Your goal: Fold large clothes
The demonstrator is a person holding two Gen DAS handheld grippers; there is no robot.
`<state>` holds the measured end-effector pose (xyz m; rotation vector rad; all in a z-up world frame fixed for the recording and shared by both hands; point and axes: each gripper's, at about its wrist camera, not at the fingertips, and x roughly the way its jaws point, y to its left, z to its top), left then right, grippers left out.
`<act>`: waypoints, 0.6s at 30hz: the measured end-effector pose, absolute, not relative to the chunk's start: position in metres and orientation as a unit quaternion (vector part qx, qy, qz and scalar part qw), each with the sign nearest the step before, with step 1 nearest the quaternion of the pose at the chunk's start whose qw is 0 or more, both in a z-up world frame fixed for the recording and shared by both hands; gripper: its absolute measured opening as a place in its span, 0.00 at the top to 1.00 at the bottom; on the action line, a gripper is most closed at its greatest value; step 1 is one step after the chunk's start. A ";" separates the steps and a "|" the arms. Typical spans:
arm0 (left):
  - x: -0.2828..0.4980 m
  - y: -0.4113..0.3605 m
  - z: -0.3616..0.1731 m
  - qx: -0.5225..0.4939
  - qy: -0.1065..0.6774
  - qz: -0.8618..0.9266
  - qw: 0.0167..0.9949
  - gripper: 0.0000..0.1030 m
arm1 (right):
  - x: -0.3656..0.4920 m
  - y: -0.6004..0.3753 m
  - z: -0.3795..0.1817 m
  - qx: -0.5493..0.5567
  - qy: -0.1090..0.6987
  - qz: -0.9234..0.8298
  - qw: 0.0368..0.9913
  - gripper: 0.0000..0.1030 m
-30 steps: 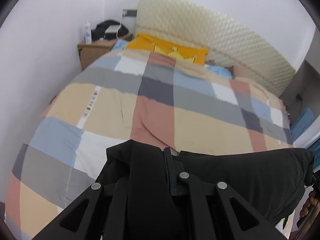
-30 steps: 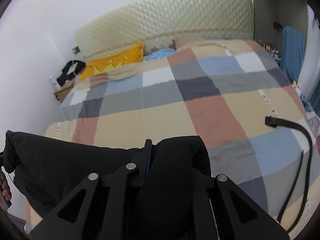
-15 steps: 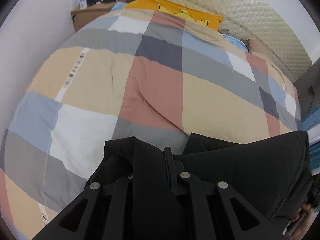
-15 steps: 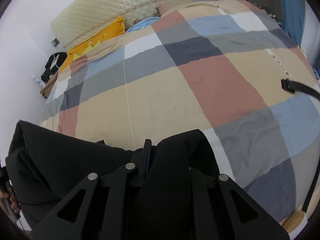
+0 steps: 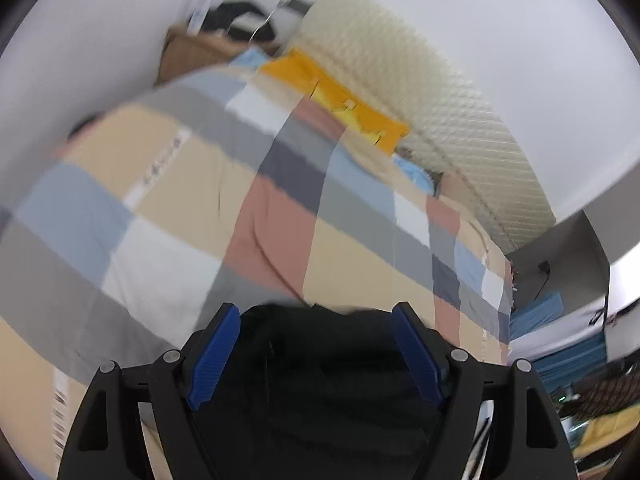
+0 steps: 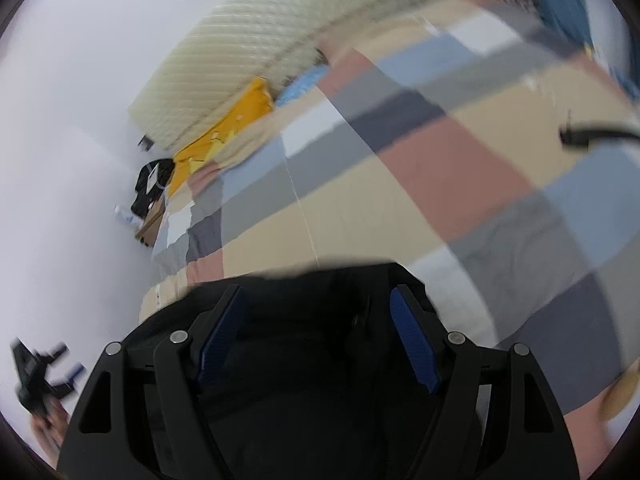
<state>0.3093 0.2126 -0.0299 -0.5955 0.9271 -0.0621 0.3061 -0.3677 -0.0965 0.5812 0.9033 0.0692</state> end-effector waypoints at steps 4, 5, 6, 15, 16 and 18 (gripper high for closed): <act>0.304 0.176 -0.012 -0.199 0.434 -0.026 0.878 0.25 | 0.299 -0.351 -0.055 0.196 0.406 0.031 0.892 0.25; 0.304 0.158 -0.014 -0.175 0.436 -0.035 0.882 0.25 | 0.297 -0.345 -0.050 0.172 0.403 0.032 0.898 0.23; 0.305 0.146 -0.016 -0.161 0.436 -0.042 0.884 0.25 | 0.295 -0.334 -0.045 0.149 0.401 0.039 0.903 0.23; 0.295 0.032 -0.073 -0.028 0.435 -0.076 0.897 0.25 | 0.287 -0.268 -0.089 0.121 0.399 0.104 0.903 0.23; 0.296 0.025 -0.079 -0.019 0.430 -0.070 0.900 0.25 | 0.287 -0.264 -0.095 0.122 0.399 0.105 0.903 0.23; 0.298 0.013 -0.091 -0.009 0.427 -0.065 0.902 0.25 | 0.291 -0.255 -0.110 0.119 0.400 0.106 0.902 0.23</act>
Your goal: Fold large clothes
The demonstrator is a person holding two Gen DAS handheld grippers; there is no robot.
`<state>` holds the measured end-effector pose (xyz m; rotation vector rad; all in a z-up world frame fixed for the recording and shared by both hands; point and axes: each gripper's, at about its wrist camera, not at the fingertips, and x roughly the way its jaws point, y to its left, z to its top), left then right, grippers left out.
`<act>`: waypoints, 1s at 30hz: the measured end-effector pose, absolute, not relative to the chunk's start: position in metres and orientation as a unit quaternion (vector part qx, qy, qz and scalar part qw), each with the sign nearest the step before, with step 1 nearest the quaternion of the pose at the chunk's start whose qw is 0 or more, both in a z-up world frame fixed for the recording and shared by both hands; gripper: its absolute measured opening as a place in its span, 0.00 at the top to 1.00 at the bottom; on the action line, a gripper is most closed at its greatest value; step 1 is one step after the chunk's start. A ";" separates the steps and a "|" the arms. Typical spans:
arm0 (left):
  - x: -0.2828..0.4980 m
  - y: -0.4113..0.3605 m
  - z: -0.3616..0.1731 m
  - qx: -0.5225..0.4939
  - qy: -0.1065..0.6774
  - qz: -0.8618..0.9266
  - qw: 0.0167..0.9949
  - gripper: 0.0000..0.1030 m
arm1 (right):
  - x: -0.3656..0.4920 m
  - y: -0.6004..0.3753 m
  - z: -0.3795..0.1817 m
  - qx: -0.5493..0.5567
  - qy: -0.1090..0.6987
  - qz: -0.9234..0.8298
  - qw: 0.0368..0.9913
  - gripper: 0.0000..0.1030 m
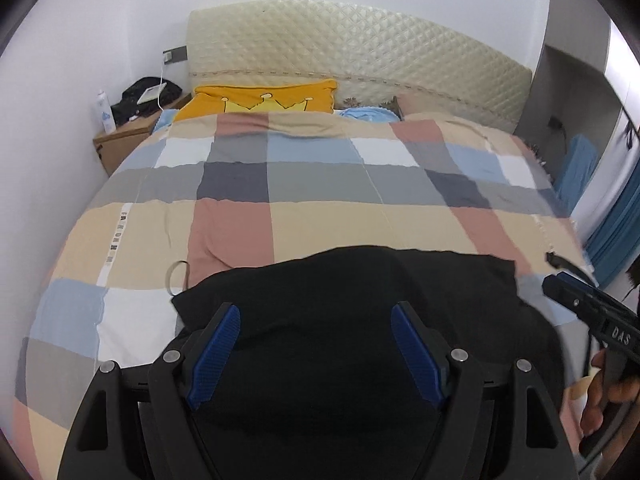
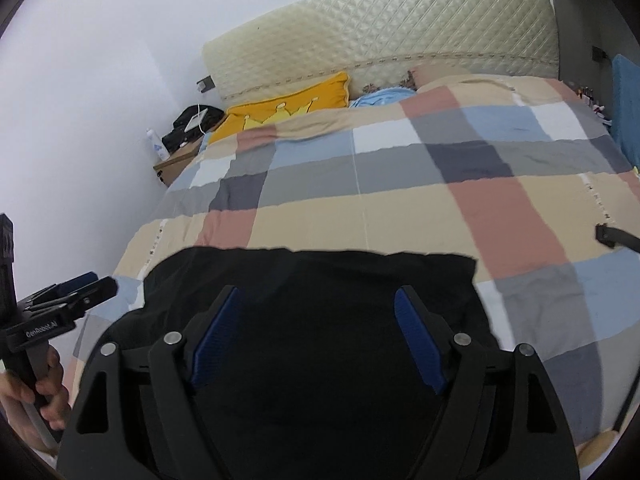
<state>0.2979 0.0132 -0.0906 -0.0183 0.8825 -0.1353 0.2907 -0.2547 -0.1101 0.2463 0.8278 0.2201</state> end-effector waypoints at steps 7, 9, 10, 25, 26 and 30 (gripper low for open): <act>0.322 -0.006 -0.148 0.021 0.440 -0.047 0.897 0.25 | 0.311 -0.244 -0.165 0.093 0.414 0.086 0.901 0.23; 0.328 -0.002 -0.158 0.005 0.443 -0.050 0.895 0.24 | 0.320 -0.246 -0.177 0.111 0.419 0.101 0.895 0.23; 0.332 0.000 -0.162 -0.001 0.446 -0.052 0.893 0.24 | 0.323 -0.246 -0.182 0.115 0.420 0.101 0.895 0.23; 0.359 -0.007 -0.204 0.022 0.437 -0.015 0.899 0.21 | 0.355 -0.231 -0.228 0.097 0.423 0.087 0.897 0.16; 0.361 -0.009 -0.207 0.027 0.436 -0.011 0.900 0.21 | 0.357 -0.230 -0.230 0.094 0.424 0.086 0.896 0.15; 0.364 -0.012 -0.212 0.036 0.439 -0.003 0.898 0.21 | 0.363 -0.227 -0.237 0.080 0.430 0.084 0.895 0.15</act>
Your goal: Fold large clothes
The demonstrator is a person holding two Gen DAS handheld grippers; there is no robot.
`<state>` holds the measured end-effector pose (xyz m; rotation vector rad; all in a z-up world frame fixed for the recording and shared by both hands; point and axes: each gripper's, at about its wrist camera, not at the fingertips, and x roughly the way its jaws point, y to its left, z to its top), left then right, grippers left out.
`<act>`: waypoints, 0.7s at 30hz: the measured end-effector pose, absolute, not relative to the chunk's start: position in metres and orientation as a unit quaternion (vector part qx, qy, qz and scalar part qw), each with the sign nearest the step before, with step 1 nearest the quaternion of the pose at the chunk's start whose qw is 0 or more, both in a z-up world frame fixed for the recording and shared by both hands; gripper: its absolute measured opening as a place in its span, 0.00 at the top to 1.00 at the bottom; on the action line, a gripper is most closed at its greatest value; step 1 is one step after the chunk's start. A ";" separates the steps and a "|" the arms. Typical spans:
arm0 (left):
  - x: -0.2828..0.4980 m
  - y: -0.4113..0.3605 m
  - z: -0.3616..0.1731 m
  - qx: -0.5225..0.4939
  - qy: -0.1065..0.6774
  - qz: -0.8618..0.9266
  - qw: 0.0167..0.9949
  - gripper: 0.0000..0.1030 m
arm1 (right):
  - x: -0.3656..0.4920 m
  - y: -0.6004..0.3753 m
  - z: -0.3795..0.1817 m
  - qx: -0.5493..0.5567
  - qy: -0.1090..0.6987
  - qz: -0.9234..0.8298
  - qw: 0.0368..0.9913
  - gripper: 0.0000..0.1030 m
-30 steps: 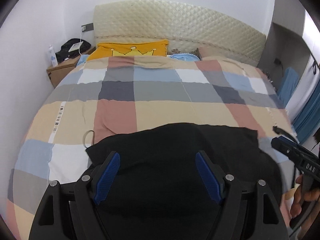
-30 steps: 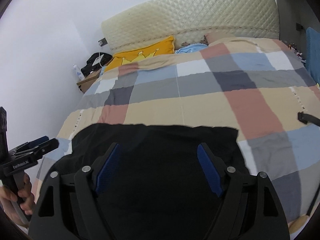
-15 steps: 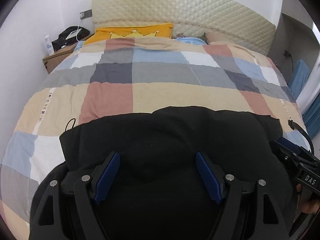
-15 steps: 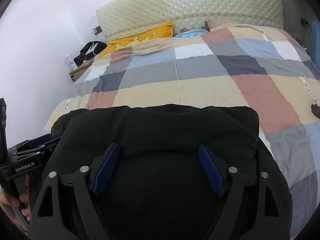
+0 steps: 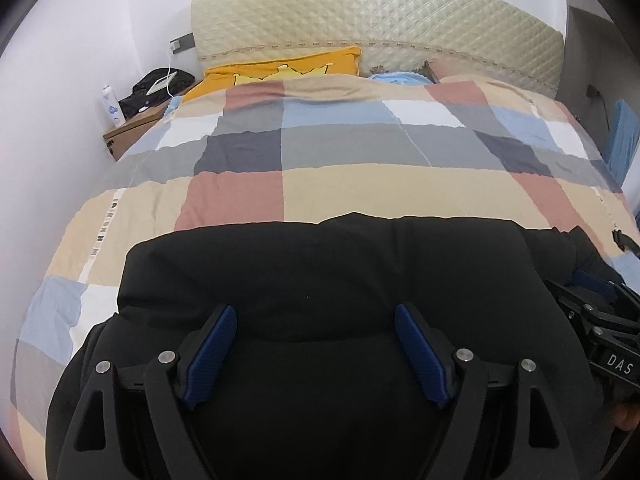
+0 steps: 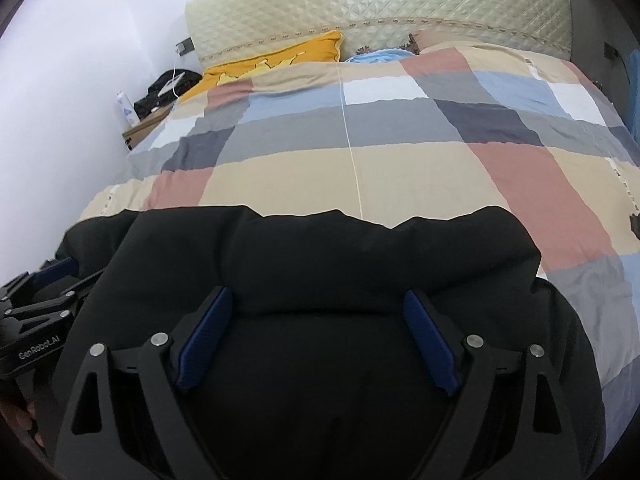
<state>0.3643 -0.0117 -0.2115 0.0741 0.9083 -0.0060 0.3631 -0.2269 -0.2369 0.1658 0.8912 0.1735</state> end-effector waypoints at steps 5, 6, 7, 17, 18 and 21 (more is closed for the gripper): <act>0.353 -0.013 -0.210 0.044 0.422 0.000 0.905 0.21 | 0.354 -0.230 -0.237 0.085 0.415 0.089 0.902 0.15; 0.351 -0.014 -0.209 0.043 0.422 -0.002 0.905 0.21 | 0.352 -0.232 -0.236 0.090 0.411 0.097 0.902 0.15; 0.348 -0.012 -0.208 0.041 0.422 -0.005 0.906 0.21 | 0.350 -0.234 -0.235 0.096 0.410 0.102 0.901 0.15; 0.310 0.022 -0.179 0.024 0.394 -0.005 0.919 0.21 | 0.290 -0.263 -0.197 0.079 0.362 0.128 0.920 0.15; 0.306 0.026 -0.177 0.026 0.393 0.003 0.919 0.21 | 0.288 -0.267 -0.198 0.075 0.364 0.128 0.919 0.15; 0.292 0.043 -0.177 0.034 0.383 0.033 0.923 0.21 | 0.284 -0.278 -0.204 0.079 0.371 0.132 0.916 0.15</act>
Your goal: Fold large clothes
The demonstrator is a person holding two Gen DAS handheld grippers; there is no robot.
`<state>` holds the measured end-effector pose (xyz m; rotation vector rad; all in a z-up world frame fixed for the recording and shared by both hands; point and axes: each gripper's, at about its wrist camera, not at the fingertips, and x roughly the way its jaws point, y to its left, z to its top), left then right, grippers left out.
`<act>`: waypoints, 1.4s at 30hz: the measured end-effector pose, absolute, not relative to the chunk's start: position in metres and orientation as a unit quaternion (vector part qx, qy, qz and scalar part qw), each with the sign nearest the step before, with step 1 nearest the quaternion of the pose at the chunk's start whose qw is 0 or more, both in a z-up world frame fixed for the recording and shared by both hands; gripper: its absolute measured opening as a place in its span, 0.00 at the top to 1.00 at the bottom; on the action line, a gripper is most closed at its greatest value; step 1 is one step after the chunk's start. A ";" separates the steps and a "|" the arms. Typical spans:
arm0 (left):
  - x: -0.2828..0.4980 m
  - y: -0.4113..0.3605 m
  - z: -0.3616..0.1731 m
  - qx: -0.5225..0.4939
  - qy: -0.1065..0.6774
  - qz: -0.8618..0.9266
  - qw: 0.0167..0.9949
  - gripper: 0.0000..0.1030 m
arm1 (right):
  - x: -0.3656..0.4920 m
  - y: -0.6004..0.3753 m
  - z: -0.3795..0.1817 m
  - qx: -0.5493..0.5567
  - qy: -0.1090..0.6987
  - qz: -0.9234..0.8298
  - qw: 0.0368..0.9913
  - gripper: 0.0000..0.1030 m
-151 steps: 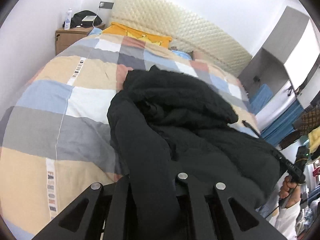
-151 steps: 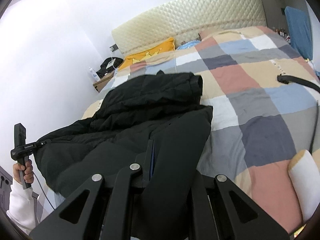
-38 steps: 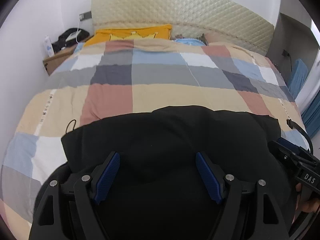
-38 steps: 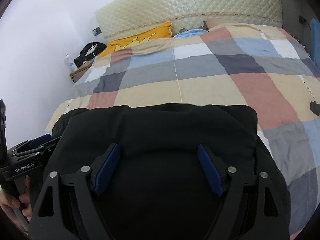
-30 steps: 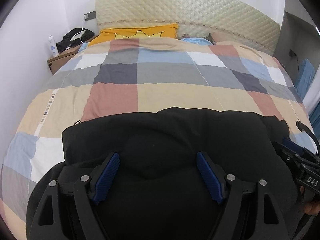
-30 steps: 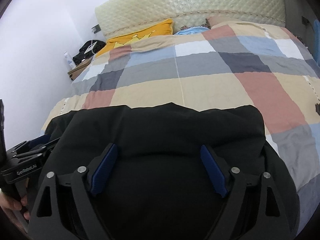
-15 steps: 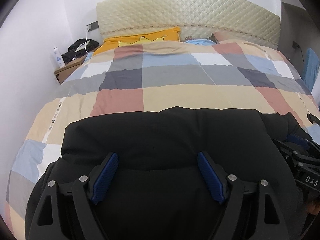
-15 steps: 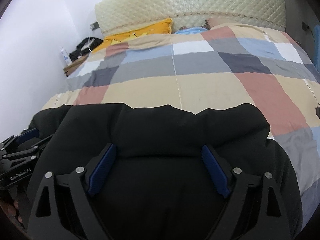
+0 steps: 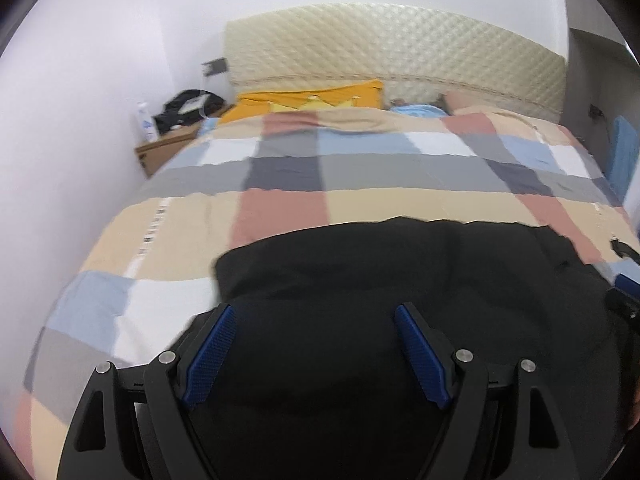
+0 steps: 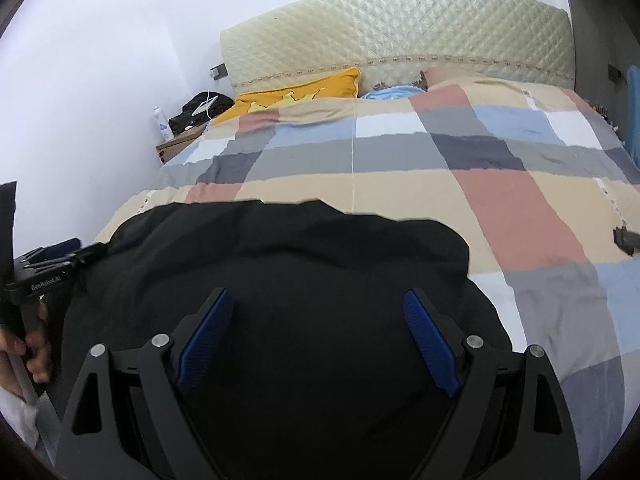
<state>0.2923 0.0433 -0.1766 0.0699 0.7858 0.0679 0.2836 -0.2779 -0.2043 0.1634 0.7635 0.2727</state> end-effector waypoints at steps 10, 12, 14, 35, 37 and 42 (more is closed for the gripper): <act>0.276 0.081 -0.212 0.020 0.419 0.030 0.907 0.13 | 0.277 -0.272 -0.233 0.050 0.377 0.141 0.914 0.12; 0.280 0.075 -0.219 0.039 0.433 0.025 0.900 0.13 | 0.275 -0.272 -0.237 0.048 0.374 0.139 0.916 0.11; 0.280 0.073 -0.222 0.041 0.434 0.026 0.900 0.13 | 0.275 -0.274 -0.241 0.055 0.376 0.138 0.915 0.10; 0.202 0.033 -0.128 0.062 0.364 0.024 0.929 0.14 | 0.183 -0.287 -0.119 0.092 0.248 0.117 0.957 0.08; 0.183 0.024 -0.097 0.055 0.336 0.013 0.940 0.14 | 0.166 -0.282 -0.093 0.080 0.227 0.109 0.964 0.08; 0.147 0.008 -0.039 0.044 0.289 0.008 0.956 0.13 | 0.129 -0.278 -0.042 0.069 0.184 0.097 0.976 0.04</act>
